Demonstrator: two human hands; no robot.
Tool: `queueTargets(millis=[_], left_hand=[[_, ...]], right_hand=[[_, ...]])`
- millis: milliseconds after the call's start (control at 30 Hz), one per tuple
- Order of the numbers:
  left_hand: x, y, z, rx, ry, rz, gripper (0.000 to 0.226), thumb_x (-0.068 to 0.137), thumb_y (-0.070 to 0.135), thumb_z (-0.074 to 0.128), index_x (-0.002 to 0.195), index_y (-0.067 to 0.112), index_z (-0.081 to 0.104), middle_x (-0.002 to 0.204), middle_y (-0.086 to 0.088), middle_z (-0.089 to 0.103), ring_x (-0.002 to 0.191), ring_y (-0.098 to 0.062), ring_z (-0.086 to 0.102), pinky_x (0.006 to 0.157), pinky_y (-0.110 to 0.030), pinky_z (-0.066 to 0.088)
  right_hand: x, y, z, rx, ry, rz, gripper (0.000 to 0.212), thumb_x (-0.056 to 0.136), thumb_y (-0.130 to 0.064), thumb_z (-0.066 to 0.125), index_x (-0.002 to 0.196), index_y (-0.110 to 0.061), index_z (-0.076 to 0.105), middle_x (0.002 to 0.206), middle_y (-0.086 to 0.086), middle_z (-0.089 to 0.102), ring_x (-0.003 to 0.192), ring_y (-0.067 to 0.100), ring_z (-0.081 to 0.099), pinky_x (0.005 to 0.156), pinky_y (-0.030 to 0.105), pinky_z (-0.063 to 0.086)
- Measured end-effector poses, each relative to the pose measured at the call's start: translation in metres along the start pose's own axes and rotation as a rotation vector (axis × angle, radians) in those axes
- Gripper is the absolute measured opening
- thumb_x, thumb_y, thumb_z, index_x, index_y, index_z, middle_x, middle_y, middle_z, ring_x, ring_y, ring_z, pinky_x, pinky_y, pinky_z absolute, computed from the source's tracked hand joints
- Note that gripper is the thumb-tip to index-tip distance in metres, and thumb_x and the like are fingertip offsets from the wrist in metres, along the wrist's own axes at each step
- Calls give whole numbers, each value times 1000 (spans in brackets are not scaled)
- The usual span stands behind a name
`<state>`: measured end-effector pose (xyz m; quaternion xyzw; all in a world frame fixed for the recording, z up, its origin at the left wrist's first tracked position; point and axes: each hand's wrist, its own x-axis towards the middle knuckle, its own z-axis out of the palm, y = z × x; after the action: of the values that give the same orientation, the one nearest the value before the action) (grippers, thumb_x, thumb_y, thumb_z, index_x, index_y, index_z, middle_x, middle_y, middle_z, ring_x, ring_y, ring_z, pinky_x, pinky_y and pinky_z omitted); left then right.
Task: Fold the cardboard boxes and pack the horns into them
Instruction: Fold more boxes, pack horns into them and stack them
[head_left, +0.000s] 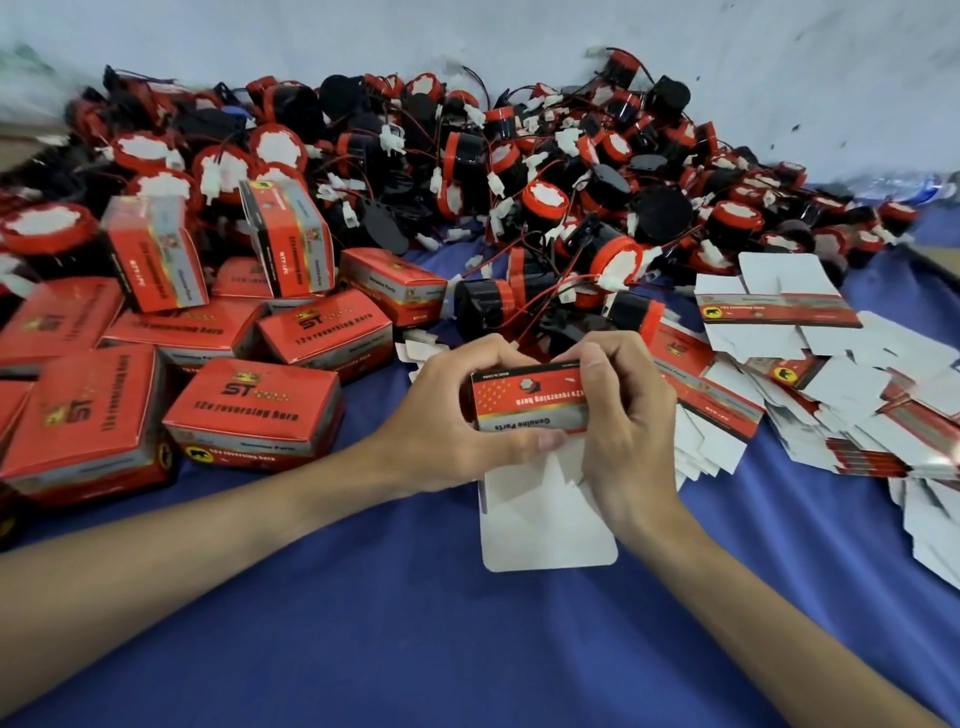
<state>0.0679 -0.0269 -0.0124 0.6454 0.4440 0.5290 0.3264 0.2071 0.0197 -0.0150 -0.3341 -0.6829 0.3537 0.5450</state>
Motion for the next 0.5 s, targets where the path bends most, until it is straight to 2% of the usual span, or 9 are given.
queueTargets(millis=[67, 167, 267, 367, 467, 500], left_hand=[[0, 1, 0, 2, -9, -12, 30, 66, 20, 80, 90, 20, 63, 81, 14, 67, 72, -3, 65, 63, -14, 49], [0, 1, 0, 3, 5, -7, 27, 66, 18, 78, 89, 23, 64, 78, 18, 68, 70, -1, 65, 62, -12, 48], [0, 2, 1, 7, 15, -5, 25, 68, 19, 77, 90, 23, 66, 77, 17, 70, 69, -2, 66, 61, -12, 49], [0, 1, 4, 43, 52, -15, 25, 70, 26, 77, 93, 26, 67, 81, 10, 72, 72, -4, 68, 62, -14, 50], [2, -2, 4, 26, 121, -17, 31, 69, 32, 78, 97, 26, 64, 85, 12, 71, 77, -3, 67, 64, -12, 48], [3, -1, 3, -15, 164, -18, 35, 68, 34, 78, 98, 25, 62, 86, 13, 70, 78, -1, 67, 63, -11, 48]], right_hand=[[-1, 1, 0, -3, -24, -23, 19, 91, -25, 43, 80, -13, 53, 81, -2, 52, 72, 1, 49, 64, 10, 37], [-1, 1, -1, 38, -64, -17, 20, 87, -37, 44, 79, -21, 53, 78, -4, 53, 71, 2, 50, 62, 11, 38], [1, 2, -4, 109, -104, 27, 22, 84, -43, 46, 77, -24, 56, 74, -10, 55, 70, 8, 52, 63, 23, 41], [4, 3, -9, 236, -167, 93, 21, 83, -43, 50, 78, -26, 61, 76, -5, 60, 75, 19, 57, 68, 35, 44], [9, 4, -14, 372, -270, 153, 26, 89, -37, 47, 97, -20, 64, 91, 3, 67, 88, 26, 64, 77, 41, 50], [11, 4, -16, 421, -314, 179, 31, 92, -37, 43, 108, -18, 62, 97, 2, 69, 94, 23, 65, 80, 37, 51]])
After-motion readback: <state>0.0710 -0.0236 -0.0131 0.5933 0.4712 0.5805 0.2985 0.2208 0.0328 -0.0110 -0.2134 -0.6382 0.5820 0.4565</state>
